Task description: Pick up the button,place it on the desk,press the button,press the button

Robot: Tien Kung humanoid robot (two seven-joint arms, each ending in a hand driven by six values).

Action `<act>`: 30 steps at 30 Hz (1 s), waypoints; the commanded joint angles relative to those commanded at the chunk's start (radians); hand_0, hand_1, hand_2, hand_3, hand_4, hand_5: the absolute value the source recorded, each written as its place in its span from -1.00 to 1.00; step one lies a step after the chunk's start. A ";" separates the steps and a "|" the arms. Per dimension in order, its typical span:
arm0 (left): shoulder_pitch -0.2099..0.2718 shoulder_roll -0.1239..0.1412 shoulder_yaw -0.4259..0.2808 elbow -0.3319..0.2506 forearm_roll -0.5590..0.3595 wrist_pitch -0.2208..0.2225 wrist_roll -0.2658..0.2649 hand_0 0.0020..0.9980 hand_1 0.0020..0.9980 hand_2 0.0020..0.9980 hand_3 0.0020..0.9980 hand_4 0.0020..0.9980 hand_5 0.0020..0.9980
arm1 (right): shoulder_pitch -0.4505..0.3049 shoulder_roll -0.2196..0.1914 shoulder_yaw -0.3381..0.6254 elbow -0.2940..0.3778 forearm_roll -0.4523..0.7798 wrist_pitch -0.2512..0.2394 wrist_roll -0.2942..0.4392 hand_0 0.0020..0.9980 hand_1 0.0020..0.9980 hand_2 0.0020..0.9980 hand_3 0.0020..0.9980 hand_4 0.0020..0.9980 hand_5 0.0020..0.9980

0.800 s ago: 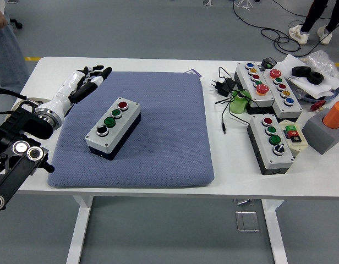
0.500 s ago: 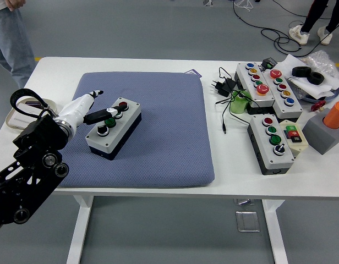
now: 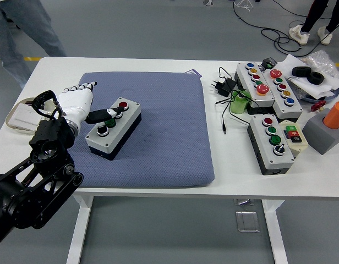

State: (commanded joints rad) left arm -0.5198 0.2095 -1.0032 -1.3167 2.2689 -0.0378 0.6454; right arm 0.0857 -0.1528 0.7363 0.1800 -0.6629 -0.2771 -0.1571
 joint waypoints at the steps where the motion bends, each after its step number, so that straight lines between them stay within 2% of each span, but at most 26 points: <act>1: 0.000 -0.001 0.001 0.002 0.000 0.000 0.000 0.88 1.00 1.00 1.00 1.00 1.00 | 0.000 0.000 0.000 0.000 0.000 0.000 0.000 0.26 -0.02 0.10 0.16 -0.46 -0.95; 13: -0.001 -0.020 0.027 0.034 -0.012 -0.021 0.000 0.85 0.99 1.00 1.00 1.00 1.00 | 0.003 -0.002 0.009 0.000 -0.011 -0.002 -0.001 0.26 -0.02 0.09 0.16 -0.46 -0.95; 14: -0.001 -0.021 0.030 0.035 -0.013 -0.023 0.000 0.76 0.97 1.00 1.00 1.00 1.00 | 0.003 -0.002 0.010 0.000 -0.012 -0.002 -0.001 0.26 -0.02 0.09 0.16 -0.46 -0.95; 16: 0.002 -0.027 0.042 0.044 -0.021 -0.027 0.000 0.76 0.97 1.00 1.00 1.00 1.00 | 0.003 -0.003 0.013 0.000 -0.016 -0.002 -0.002 0.26 -0.02 0.09 0.16 -0.46 -0.95; 25: -0.006 -0.039 0.067 0.085 -0.027 -0.025 0.000 0.74 0.95 1.00 1.00 1.00 1.00 | 0.003 -0.003 0.016 0.000 -0.021 -0.004 -0.002 0.26 -0.03 0.09 0.16 -0.46 -0.95; 26: -0.009 -0.040 0.068 0.091 -0.022 -0.023 0.000 0.66 0.87 1.00 1.00 1.00 0.84 | 0.004 -0.003 0.017 0.000 -0.022 -0.003 -0.002 0.26 -0.03 0.09 0.16 -0.46 -0.95; 30: -0.017 -0.041 0.069 0.101 0.000 -0.050 0.000 0.66 0.87 1.00 1.00 1.00 0.84 | 0.005 -0.003 0.017 0.000 -0.022 -0.003 -0.003 0.26 -0.03 0.09 0.16 -0.46 -0.95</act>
State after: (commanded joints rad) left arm -0.5369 0.1689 -0.9345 -1.2158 2.2689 -0.0875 0.6454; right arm 0.0909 -0.1555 0.7530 0.1800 -0.6853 -0.2801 -0.1605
